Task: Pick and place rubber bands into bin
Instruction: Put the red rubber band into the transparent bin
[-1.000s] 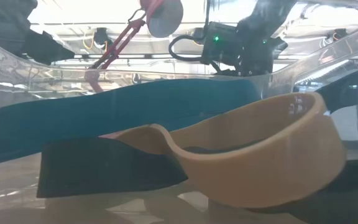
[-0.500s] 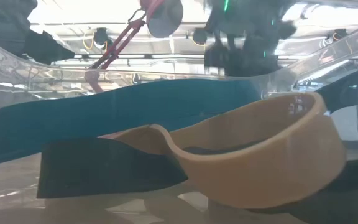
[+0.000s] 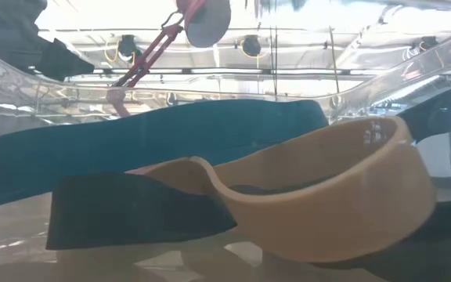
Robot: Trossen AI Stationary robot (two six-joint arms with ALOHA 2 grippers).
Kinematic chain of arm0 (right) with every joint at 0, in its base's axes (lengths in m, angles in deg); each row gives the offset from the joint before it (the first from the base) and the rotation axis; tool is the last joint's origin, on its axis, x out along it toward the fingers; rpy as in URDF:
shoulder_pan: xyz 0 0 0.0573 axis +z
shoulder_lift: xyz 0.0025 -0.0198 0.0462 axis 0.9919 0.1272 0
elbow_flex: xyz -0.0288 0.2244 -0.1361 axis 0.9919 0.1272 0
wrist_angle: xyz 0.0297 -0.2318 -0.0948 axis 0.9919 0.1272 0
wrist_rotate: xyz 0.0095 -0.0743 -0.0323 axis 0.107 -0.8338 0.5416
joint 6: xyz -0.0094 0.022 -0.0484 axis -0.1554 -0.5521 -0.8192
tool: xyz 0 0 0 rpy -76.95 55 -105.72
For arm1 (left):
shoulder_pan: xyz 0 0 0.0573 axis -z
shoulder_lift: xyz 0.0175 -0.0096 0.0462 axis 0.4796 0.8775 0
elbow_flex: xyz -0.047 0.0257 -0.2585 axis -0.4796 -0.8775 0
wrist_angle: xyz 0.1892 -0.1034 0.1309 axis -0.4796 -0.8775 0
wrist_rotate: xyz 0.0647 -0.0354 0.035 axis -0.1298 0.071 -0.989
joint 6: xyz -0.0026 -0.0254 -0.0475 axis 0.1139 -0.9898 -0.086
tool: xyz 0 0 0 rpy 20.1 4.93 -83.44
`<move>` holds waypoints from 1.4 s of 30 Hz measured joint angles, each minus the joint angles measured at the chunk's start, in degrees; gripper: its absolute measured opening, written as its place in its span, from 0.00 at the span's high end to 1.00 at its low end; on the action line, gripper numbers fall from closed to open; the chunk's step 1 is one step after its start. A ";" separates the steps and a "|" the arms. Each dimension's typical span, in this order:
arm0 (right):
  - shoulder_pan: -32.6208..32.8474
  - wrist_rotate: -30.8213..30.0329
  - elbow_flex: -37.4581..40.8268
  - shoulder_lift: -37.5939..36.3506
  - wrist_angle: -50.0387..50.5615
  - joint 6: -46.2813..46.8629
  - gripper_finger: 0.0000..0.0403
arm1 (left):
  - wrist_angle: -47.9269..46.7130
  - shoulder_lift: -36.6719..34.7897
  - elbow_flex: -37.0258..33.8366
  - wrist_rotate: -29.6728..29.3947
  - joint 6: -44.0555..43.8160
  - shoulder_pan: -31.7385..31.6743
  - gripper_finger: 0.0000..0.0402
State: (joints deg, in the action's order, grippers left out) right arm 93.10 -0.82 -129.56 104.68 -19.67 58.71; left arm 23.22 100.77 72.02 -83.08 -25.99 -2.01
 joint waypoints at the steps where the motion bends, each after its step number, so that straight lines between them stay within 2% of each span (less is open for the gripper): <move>1: 0.39 0.03 0.00 -0.72 -2.34 -0.46 1.00 | 0.00 0.00 0.00 0.00 0.01 0.01 0.47; 6: 2.70 0.32 0.00 -1.67 -12.10 -3.57 1.00 | 0.00 0.01 0.00 0.02 -0.01 0.02 0.47; 12: 5.43 0.47 -0.13 -0.09 -12.71 -3.68 1.00 | 0.00 0.00 0.00 0.02 -0.77 0.02 0.47; 17: 8.56 0.43 -7.99 4.26 -0.19 -4.60 1.00 | 0.00 0.00 0.00 0.04 -1.47 0.02 0.47; 21: 10.80 0.34 -19.43 11.11 12.34 -4.66 1.00 | 0.00 0.01 0.00 0.04 -1.56 0.01 0.47; 26: 13.22 0.38 -29.47 20.13 20.52 -4.64 1.00 | -0.02 0.02 0.00 0.06 -1.56 0.02 0.47; 29: 14.79 0.53 -30.47 24.64 22.13 -4.11 1.00 | -0.04 0.02 0.00 0.07 -1.56 0.00 0.47; 35: 17.13 3.57 -30.47 32.12 24.32 3.03 1.00 | -0.08 0.02 0.00 0.09 -3.16 0.00 0.47; 42: 19.34 3.57 -30.47 39.47 23.98 7.28 1.00 | -0.11 0.02 -0.01 0.11 -5.16 0.02 0.47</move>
State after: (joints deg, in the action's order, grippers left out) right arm 112.44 2.75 -160.03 144.16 4.30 65.98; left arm 23.12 100.80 72.01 -82.96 -31.15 -1.99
